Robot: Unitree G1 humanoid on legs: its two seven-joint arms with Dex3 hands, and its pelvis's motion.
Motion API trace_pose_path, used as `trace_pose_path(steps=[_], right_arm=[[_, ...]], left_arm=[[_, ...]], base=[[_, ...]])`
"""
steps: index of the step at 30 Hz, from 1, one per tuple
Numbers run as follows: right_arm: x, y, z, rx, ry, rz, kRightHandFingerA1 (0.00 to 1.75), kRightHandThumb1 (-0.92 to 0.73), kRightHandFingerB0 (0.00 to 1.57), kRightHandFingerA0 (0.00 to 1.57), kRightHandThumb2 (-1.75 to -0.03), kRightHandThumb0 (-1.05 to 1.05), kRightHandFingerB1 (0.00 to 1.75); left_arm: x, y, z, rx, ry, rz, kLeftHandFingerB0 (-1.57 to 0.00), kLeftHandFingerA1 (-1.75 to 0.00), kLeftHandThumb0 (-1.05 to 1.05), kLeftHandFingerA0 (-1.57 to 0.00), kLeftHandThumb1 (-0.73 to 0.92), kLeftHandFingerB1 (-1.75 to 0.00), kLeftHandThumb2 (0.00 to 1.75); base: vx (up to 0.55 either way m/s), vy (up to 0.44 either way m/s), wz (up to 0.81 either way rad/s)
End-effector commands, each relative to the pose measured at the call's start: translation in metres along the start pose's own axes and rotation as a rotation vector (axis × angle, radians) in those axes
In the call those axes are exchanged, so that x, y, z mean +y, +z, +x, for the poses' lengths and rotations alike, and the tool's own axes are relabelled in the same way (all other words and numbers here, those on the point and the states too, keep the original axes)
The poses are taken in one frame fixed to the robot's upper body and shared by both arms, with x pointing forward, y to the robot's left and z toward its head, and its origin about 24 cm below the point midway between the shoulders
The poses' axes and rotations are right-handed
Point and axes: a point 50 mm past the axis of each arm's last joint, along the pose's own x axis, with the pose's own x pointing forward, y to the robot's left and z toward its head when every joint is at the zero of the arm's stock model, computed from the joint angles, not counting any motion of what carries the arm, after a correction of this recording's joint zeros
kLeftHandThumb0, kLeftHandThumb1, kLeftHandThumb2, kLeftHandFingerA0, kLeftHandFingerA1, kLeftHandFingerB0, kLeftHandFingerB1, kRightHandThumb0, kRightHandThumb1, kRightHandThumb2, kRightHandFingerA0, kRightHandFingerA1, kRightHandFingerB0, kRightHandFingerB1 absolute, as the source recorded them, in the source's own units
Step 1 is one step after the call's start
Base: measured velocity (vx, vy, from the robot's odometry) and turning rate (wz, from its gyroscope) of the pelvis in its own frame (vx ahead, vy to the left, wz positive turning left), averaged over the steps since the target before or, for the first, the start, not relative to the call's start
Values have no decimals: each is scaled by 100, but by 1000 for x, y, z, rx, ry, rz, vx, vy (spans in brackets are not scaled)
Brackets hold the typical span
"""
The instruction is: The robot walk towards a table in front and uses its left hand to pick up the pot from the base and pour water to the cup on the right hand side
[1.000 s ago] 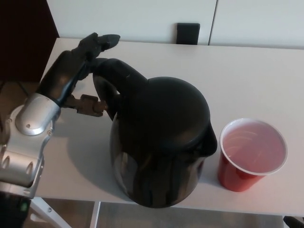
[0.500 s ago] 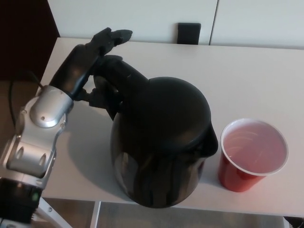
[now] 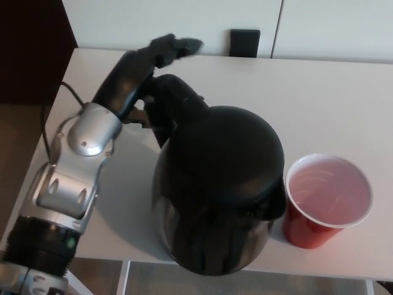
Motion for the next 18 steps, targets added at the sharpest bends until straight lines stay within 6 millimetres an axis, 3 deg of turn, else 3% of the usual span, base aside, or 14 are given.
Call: trace_pose_path(steps=[1, 2, 3, 4, 5, 6, 11, 12, 14, 18], right_arm=[[0, 7, 1, -13, -8, -3, 53, -55, 25, 56, -57, -47, 30], [0, 7, 1, -14, -9, 1, 53, -55, 25, 56, -57, -47, 30], [0, 7, 1, -11, -7, -10, 52, -57, 25, 56, -57, -47, 30], [0, 7, 2, -7, -23, -4, 62, -44, 23, 55, -79, -53, 44], [1, 7, 2, -5, -31, -1, 62, -44, 23, 55, -79, -53, 44], [1, 9, 2, -13, -15, -10, 55, -57, 26, 59, -58, -47, 31], [3, 11, 3, -19, 0, 2, 55, -54, 26, 57, -58, -47, 31], [3, 11, 3, -22, -2, -5, 52, -56, 29, 55, -57, -47, 32], [4, 12, 3, -24, -5, -7, 53, -56, 30, 55, -57, -47, 32], [5, 13, 4, -30, 6, -10, 52, -57, 32, 54, -57, -46, 33]], left_arm=[[0, 1, 3, 5, 10, 40, -84, -112, -12, -115, 82, -110, 69], [1, 1, 3, 3, 10, 37, -84, -112, -12, -115, 82, -110, 69], [0, 0, 3, 0, 17, 31, -75, -129, -13, -108, 84, -118, 68], [1, -1, 2, 1, 22, 29, -72, -134, -14, -100, 83, -120, 73], [1, -1, 2, 2, 24, 29, -72, -134, -14, -100, 83, -120, 73], [2, -1, 3, 3, 32, 15, -72, -142, -15, -98, 83, -125, 75], [9, -4, 4, 3, 56, -28, -71, -149, -15, -101, 85, -120, 75], [12, -7, 4, 19, 79, -49, -75, -145, -19, -107, 84, -112, 71], [16, -9, 4, 29, 110, -88, -73, -145, -20, -105, 83, -119, 69], [25, -11, 3, 30, 184, -225, -72, -145, -15, -103, 83, -113, 67]], base=[[0, 0, 0], [0, 0, 0], [0, 0, 0], [0, 0, 0], [0, 0, 0], [0, 0, 0], [0, 0, 0], [0, 0, 0], [0, 0, 0], [0, 0, 0]])
